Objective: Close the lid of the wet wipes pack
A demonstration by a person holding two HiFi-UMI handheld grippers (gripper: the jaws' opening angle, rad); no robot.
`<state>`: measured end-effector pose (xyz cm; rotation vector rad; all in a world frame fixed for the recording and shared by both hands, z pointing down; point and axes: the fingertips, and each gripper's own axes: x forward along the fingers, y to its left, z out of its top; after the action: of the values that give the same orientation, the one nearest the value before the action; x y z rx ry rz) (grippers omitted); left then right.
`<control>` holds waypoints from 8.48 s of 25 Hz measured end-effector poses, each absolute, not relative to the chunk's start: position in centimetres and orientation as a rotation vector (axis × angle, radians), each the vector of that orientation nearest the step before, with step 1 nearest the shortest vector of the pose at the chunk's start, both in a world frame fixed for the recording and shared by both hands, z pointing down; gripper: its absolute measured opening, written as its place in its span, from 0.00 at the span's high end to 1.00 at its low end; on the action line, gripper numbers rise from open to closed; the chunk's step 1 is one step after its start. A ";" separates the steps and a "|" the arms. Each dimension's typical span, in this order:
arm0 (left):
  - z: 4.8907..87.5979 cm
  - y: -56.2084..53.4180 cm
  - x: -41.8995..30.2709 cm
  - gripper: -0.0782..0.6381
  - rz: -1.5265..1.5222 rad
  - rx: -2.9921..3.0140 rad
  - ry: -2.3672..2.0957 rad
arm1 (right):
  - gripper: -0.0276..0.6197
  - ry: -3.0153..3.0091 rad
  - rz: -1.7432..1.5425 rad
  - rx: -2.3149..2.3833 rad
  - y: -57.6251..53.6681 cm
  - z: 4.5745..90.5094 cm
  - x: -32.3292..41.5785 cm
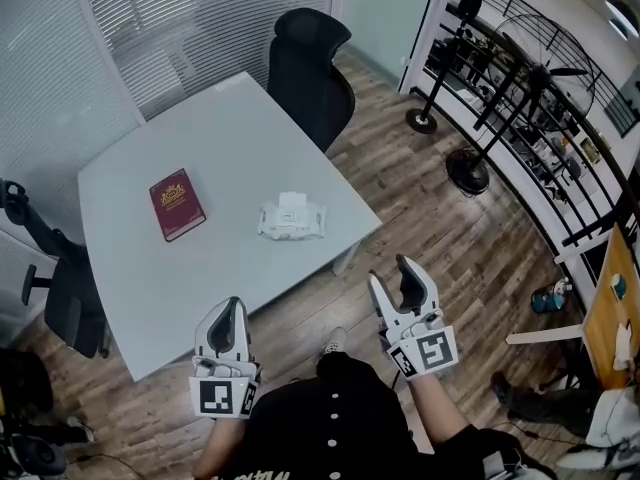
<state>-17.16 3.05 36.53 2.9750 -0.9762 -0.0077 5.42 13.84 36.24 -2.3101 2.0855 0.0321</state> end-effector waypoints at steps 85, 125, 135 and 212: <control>37.0 -17.4 -7.8 0.88 0.026 2.862 -1.257 | 0.62 2.336 -0.055 -2.067 -10.9 37.1 16.3; 37.6 -11.5 -10.6 0.88 0.172 2.496 -1.818 | 0.62 2.685 -0.511 -1.575 -19.0 48.0 15.8; 38.3 -10.4 -10.7 0.88 0.255 2.440 -1.851 | 0.62 2.782 -0.757 -1.557 -20.7 57.7 14.6; 37.3 -12.0 -8.5 0.88 0.139 2.533 -1.769 | 0.87 3.334 -0.722 -1.367 -14.4 65.2 7.1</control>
<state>-8.50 -12.00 37.27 2.5332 -1.7688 0.1390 7.10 -14.42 65.16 -1.3670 3.3341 -0.7220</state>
